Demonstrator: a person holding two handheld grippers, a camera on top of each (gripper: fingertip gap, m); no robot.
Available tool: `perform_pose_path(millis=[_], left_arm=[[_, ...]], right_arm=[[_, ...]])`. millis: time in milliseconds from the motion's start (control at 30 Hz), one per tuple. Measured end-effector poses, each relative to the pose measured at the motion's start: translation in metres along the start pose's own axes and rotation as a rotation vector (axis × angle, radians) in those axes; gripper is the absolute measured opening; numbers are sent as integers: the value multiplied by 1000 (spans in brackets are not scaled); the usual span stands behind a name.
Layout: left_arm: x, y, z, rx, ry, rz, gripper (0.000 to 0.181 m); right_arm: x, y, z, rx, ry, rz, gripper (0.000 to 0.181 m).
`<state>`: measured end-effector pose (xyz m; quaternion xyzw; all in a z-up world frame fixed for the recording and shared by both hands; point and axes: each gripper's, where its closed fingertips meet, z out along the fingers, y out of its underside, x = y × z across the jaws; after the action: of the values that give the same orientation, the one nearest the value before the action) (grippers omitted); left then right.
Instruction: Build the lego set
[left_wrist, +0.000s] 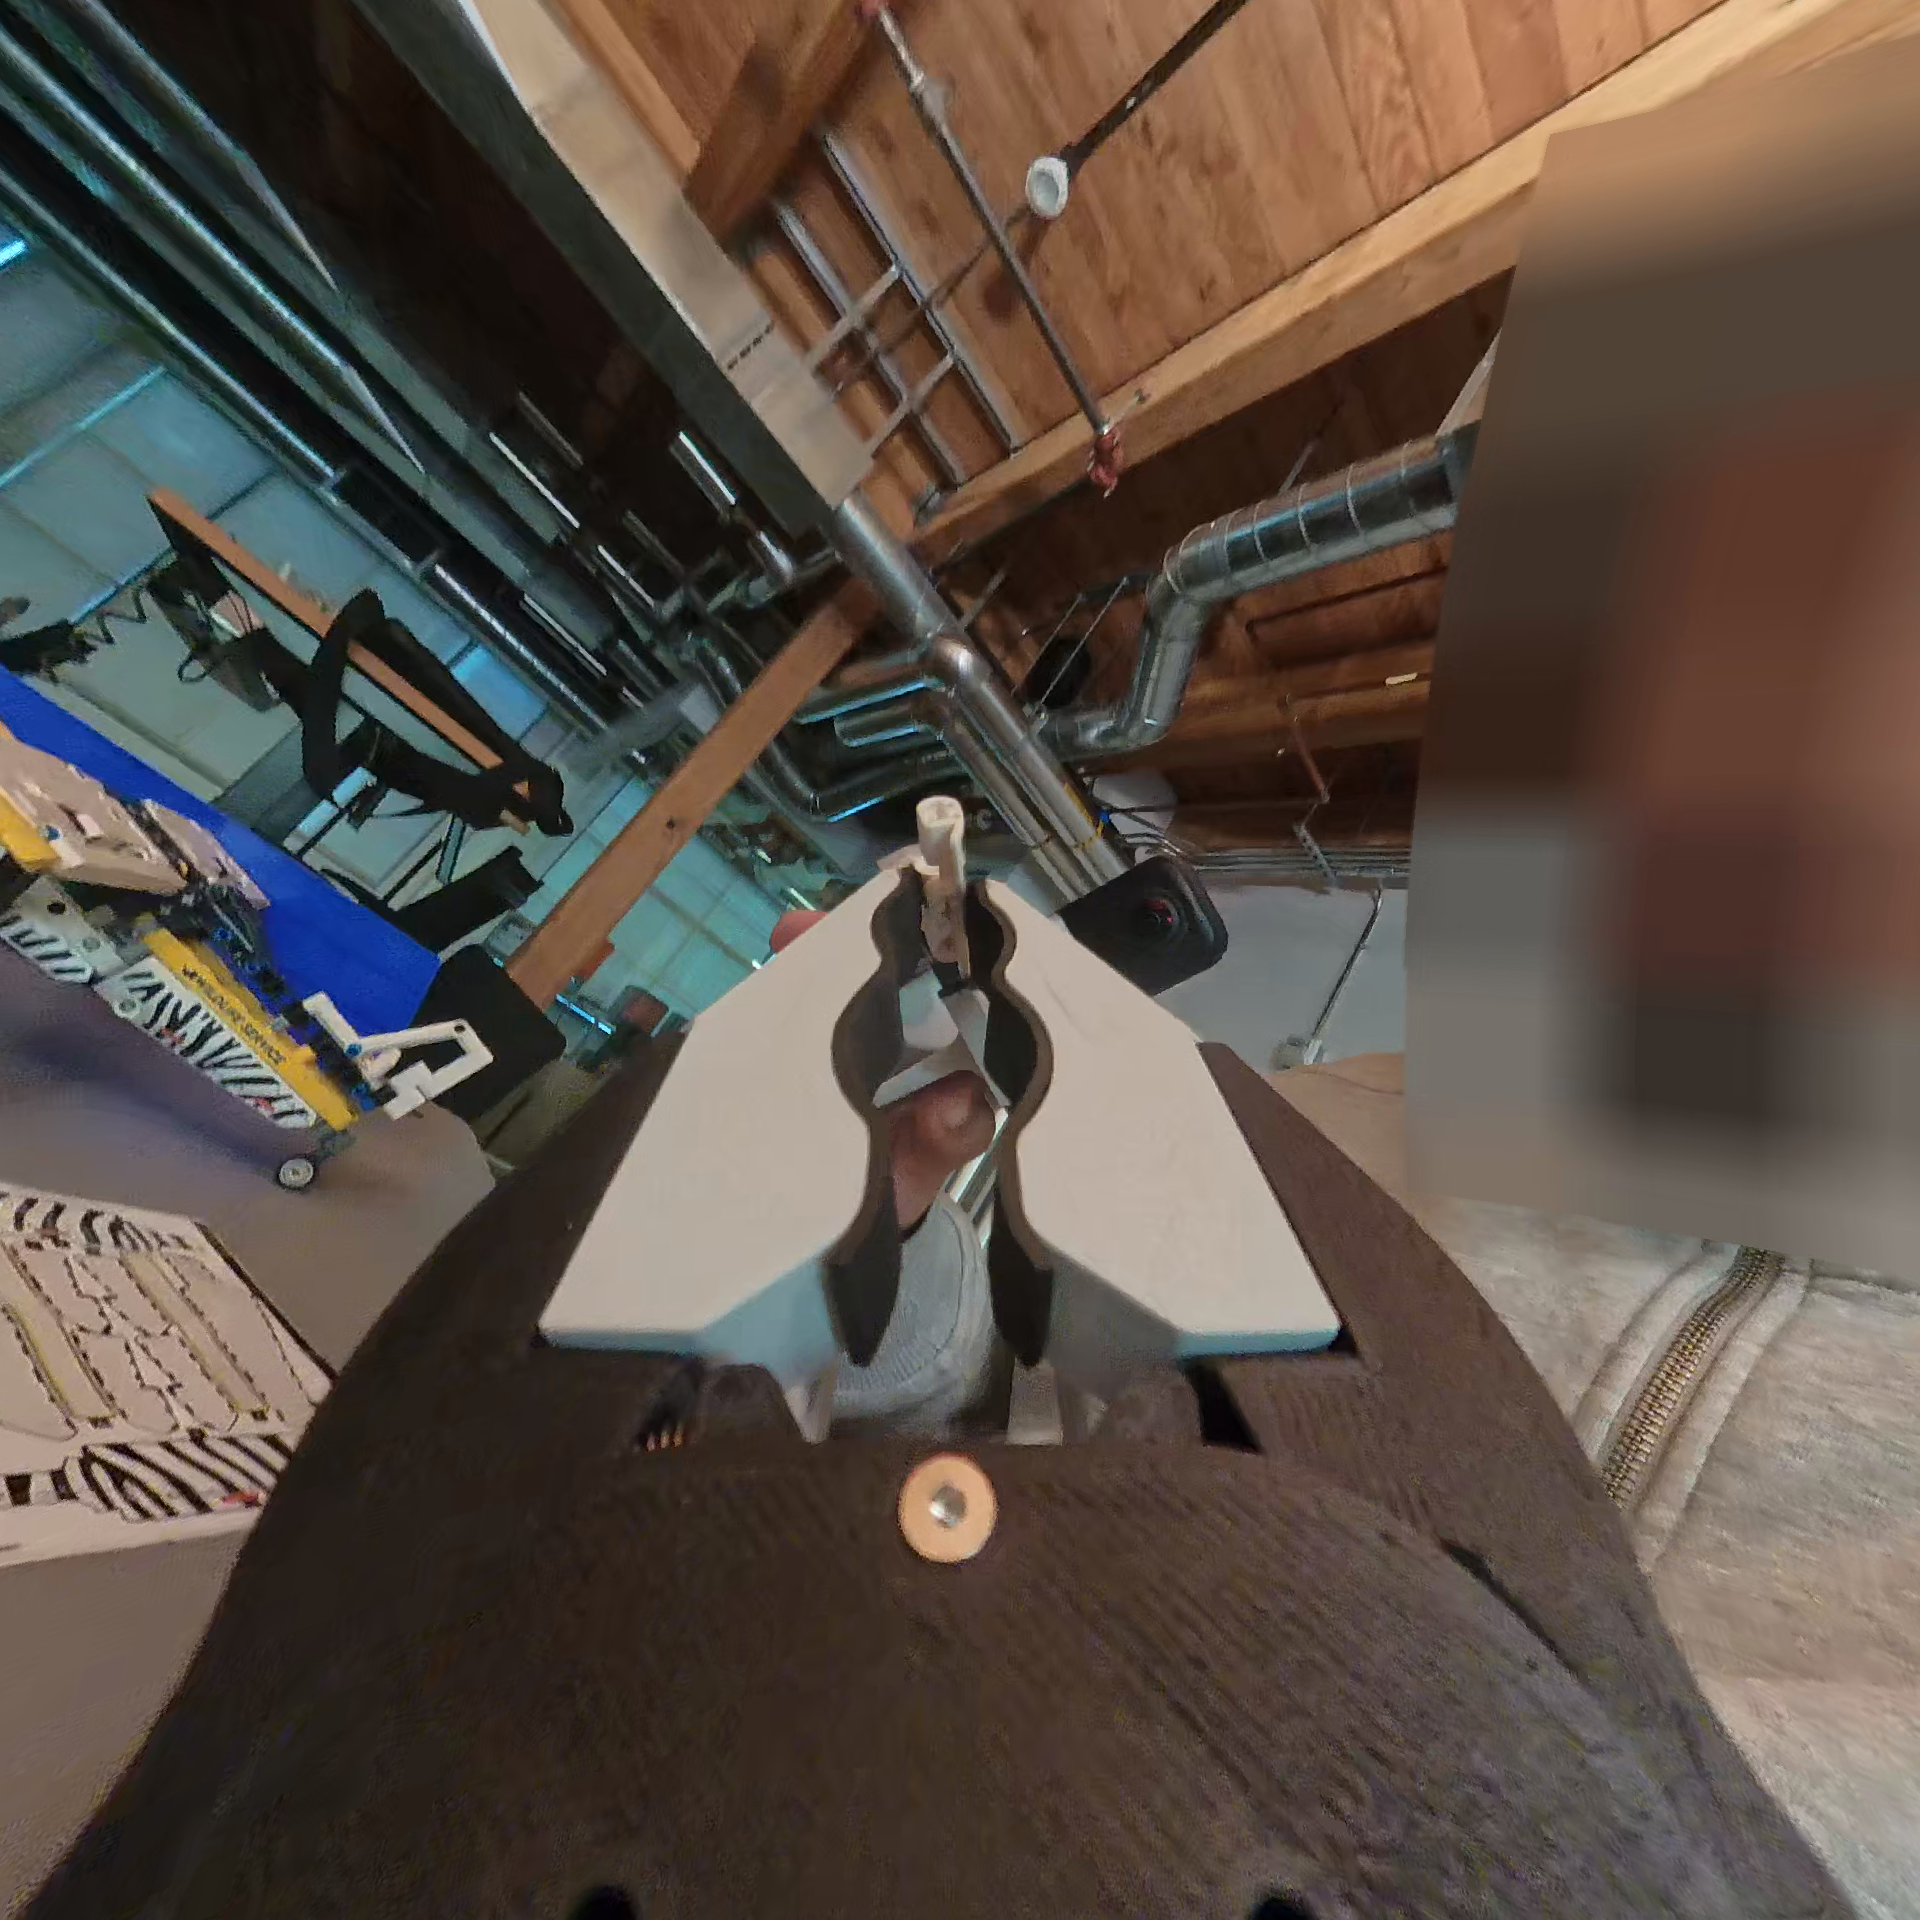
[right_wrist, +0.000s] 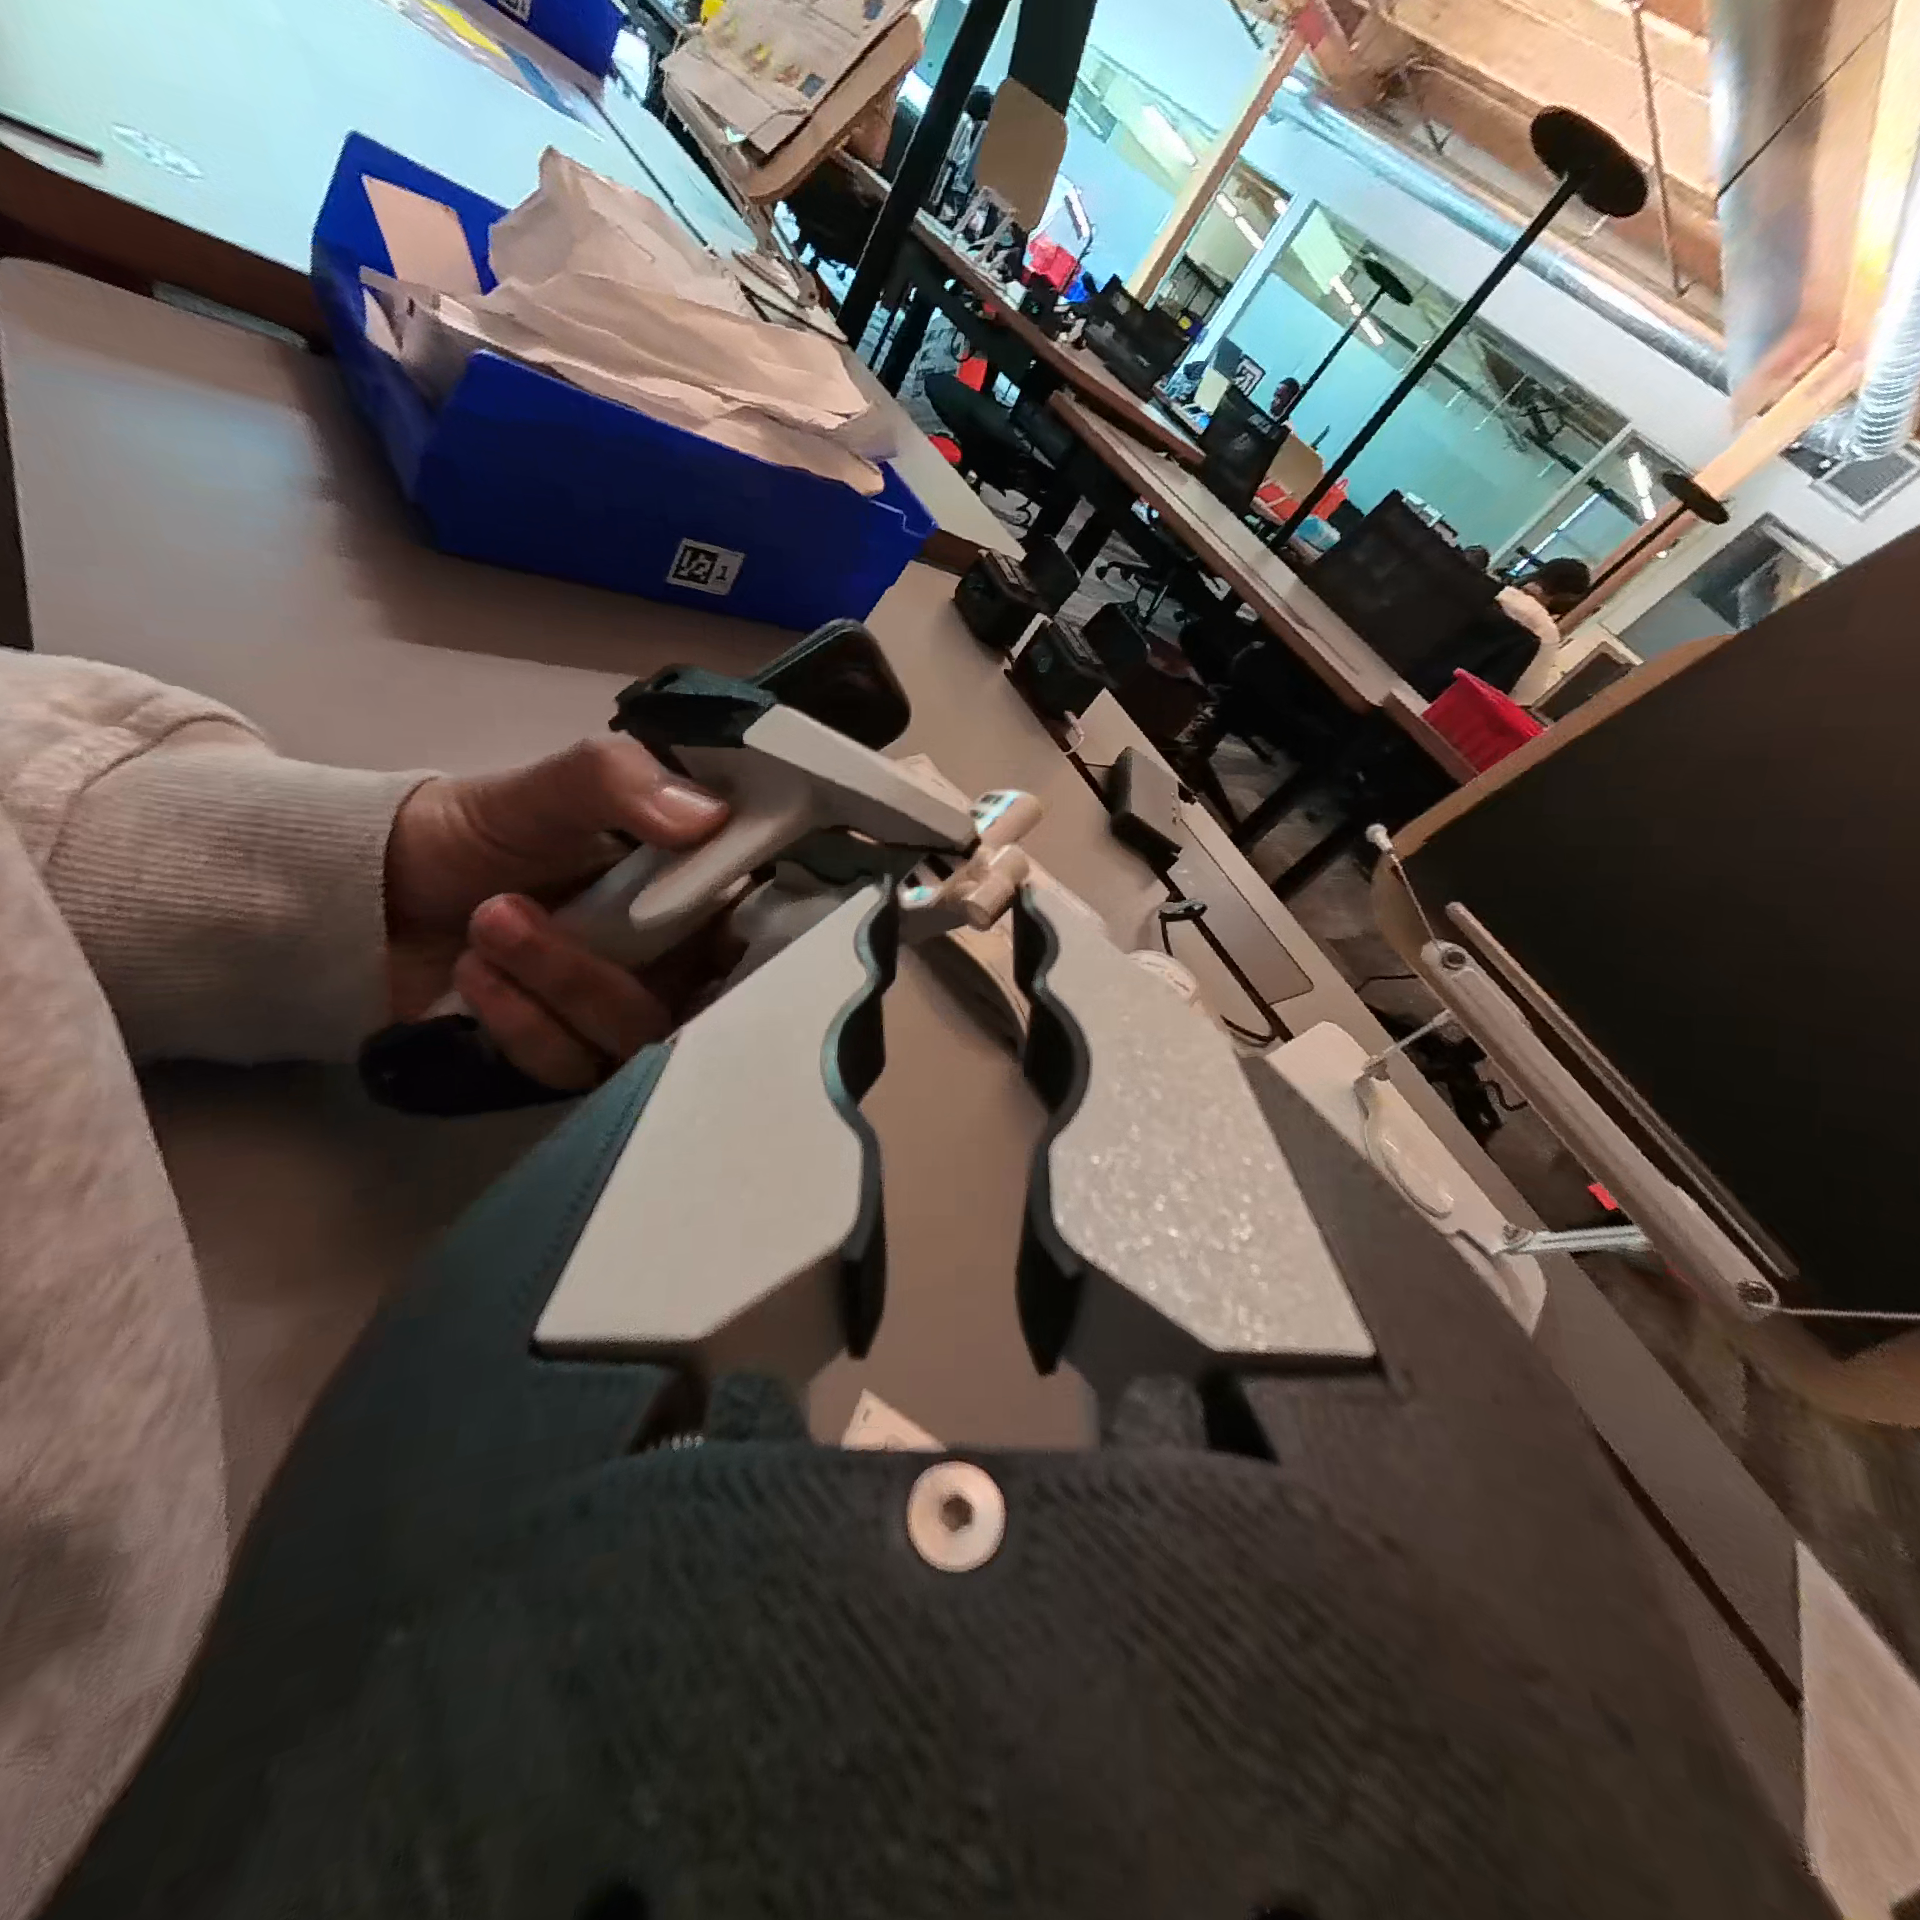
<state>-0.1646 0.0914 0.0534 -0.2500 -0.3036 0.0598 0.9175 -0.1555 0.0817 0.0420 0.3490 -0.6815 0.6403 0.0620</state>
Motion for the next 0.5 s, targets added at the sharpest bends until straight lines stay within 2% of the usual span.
perform_pose_path(millis=[167,300,367,500], left_arm=[[-12,-1,0,19,-61,-26,7],[-20,-11,-5,114,-84,-49,7],[-21,-14,-7,134,-85,-58,7],[-22,-16,-8,147,-79,-83,7]], right_arm=[[5,13,-2,-79,52,-38,21],[18,15,3,-110,233,-118,32],[15,20,7,-150,251,-130,20],[16,20,10,-170,304,-172,19]])
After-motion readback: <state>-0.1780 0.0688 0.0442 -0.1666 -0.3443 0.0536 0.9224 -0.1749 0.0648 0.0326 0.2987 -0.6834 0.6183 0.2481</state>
